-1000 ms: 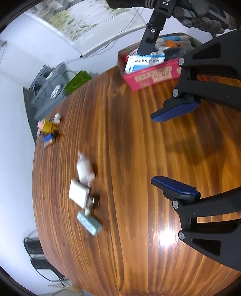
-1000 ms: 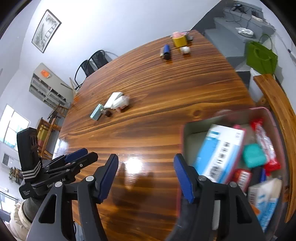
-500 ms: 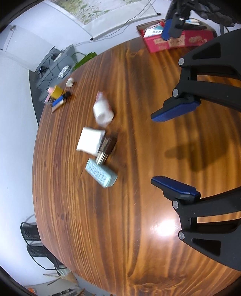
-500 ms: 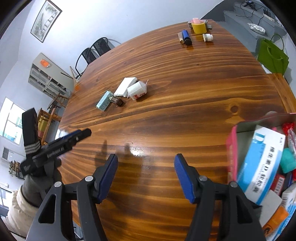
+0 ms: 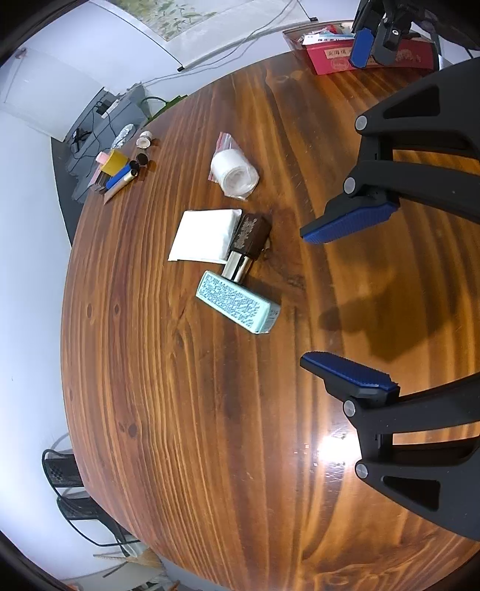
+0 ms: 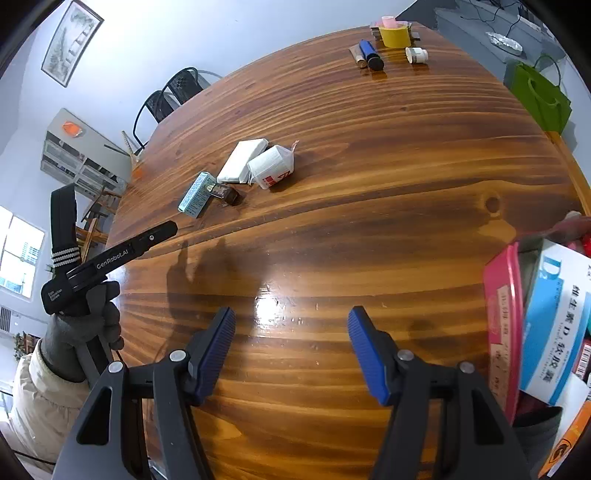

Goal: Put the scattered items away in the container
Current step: 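Move both grippers back over the table toward the remaining items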

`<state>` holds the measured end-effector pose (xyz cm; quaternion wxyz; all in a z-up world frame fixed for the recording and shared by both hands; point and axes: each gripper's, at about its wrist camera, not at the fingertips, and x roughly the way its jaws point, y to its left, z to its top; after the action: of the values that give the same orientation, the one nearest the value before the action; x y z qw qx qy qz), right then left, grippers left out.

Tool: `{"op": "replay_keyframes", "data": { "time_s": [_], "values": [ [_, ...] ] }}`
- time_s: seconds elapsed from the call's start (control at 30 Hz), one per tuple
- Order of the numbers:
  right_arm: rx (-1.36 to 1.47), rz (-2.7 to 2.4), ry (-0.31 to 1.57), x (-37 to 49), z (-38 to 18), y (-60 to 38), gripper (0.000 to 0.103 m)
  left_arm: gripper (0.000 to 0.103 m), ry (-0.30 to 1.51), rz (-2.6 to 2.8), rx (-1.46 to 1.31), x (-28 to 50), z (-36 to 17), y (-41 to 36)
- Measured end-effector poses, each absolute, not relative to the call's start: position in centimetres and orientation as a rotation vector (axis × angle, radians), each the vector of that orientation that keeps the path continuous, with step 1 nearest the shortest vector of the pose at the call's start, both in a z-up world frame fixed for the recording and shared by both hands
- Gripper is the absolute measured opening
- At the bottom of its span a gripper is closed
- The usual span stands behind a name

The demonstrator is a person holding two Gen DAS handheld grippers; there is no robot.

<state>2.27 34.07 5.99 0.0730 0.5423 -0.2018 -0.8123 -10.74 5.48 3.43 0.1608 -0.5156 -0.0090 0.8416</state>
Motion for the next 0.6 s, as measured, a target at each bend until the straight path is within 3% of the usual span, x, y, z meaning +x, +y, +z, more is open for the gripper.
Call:
{"op": "replay_keyframes", "data": {
  "time_s": [0.6],
  "values": [
    [1.677, -2.435, -0.587, 0.5, 5.1, 32.3, 0.068, 0.065, -0.006, 2.395, -1.463, -13.6, 2.2, 4.7]
  ]
}}
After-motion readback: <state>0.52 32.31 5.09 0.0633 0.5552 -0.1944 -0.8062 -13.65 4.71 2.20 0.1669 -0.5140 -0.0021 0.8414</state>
